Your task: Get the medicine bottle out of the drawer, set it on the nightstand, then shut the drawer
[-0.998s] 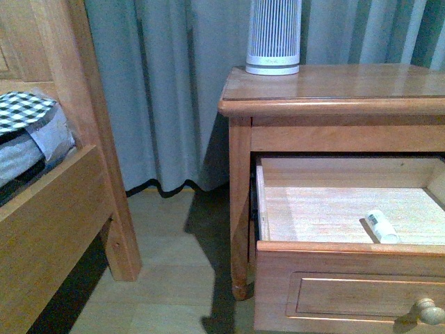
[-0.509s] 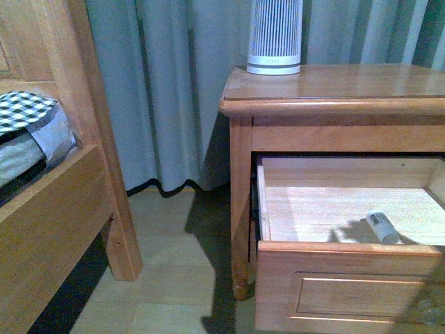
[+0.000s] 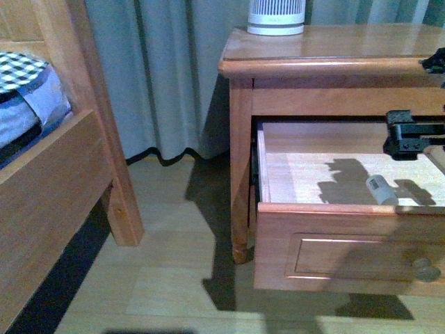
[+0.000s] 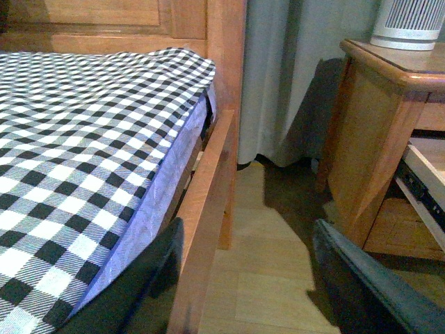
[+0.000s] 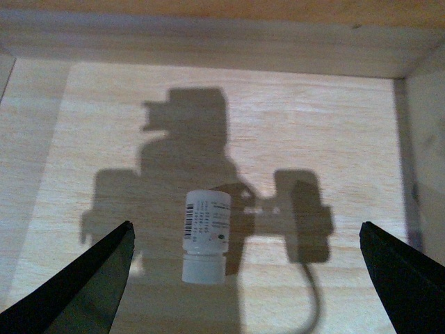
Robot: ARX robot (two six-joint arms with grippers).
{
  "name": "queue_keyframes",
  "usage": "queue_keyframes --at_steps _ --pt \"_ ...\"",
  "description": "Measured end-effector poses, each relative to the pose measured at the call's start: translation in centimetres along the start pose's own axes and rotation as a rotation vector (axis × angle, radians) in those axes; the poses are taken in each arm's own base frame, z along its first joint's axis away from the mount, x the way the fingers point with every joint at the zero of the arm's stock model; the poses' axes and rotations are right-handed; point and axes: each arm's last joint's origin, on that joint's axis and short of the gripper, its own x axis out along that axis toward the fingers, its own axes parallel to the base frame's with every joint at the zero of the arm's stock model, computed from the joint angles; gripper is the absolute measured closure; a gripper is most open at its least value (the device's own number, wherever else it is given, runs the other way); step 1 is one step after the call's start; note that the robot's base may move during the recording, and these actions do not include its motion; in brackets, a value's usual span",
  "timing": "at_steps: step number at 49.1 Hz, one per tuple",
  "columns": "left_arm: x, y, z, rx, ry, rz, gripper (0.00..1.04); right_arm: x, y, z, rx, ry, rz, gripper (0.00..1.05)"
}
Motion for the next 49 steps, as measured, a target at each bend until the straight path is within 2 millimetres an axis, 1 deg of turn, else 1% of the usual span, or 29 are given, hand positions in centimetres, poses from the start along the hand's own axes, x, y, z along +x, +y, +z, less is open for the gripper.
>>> queue_keyframes --at_steps 5,10,12,16,23,27,29,31,32,38,41,43,44,46,49 --pt "0.0 0.0 0.0 0.000 0.000 0.000 0.22 2.2 1.3 -0.4 -0.031 0.014 0.020 0.07" --pt "0.0 0.0 0.0 0.000 0.000 0.000 0.08 3.5 2.2 -0.8 -0.062 0.026 0.037 0.07" --pt "0.0 0.0 0.0 0.001 0.000 0.000 0.05 3.9 2.5 -0.9 -0.071 0.029 0.041 0.07" --pt "0.0 0.0 0.0 0.001 0.000 0.000 0.07 4.9 3.0 -1.4 -0.082 0.044 0.049 0.07" --pt "0.0 0.0 0.0 0.001 0.000 0.000 0.06 6.7 3.1 -2.4 -0.095 0.077 0.039 0.07" --pt "0.0 0.0 0.0 0.001 0.000 0.000 0.06 7.3 3.1 -2.8 -0.105 0.090 0.037 0.07" --pt "0.0 0.0 0.0 0.001 0.000 0.000 0.06 7.5 3.1 -2.9 -0.106 0.092 0.038 0.09" --pt "0.0 0.0 0.0 0.001 0.000 0.000 0.06 7.5 3.2 -2.9 -0.108 0.089 0.038 0.16" --pt "0.0 0.0 0.0 0.001 0.000 0.000 0.06 7.5 3.3 -2.9 -0.112 0.086 0.038 0.24" --pt "0.0 0.0 0.0 0.001 0.000 0.000 0.06 7.5 3.6 -2.8 -0.119 0.076 0.043 0.39" --pt "0.0 0.0 0.0 0.001 0.000 0.000 0.06 7.4 3.7 -3.0 -0.121 0.074 0.052 0.53" --pt "0.0 0.0 0.0 0.001 0.000 0.000 0.06 7.3 3.7 -3.1 -0.121 0.074 0.056 0.60" --pt "0.0 0.0 0.0 0.001 0.000 0.000 0.06 7.2 3.8 -3.2 -0.123 0.075 0.058 0.65" --pt "0.0 0.0 0.0 0.001 0.000 0.000 0.06 6.7 3.9 -3.2 -0.128 0.073 0.065 0.72" --pt "0.0 0.0 0.0 0.001 0.000 0.000 0.06 5.8 4.0 -2.8 -0.130 0.058 0.073 0.74"
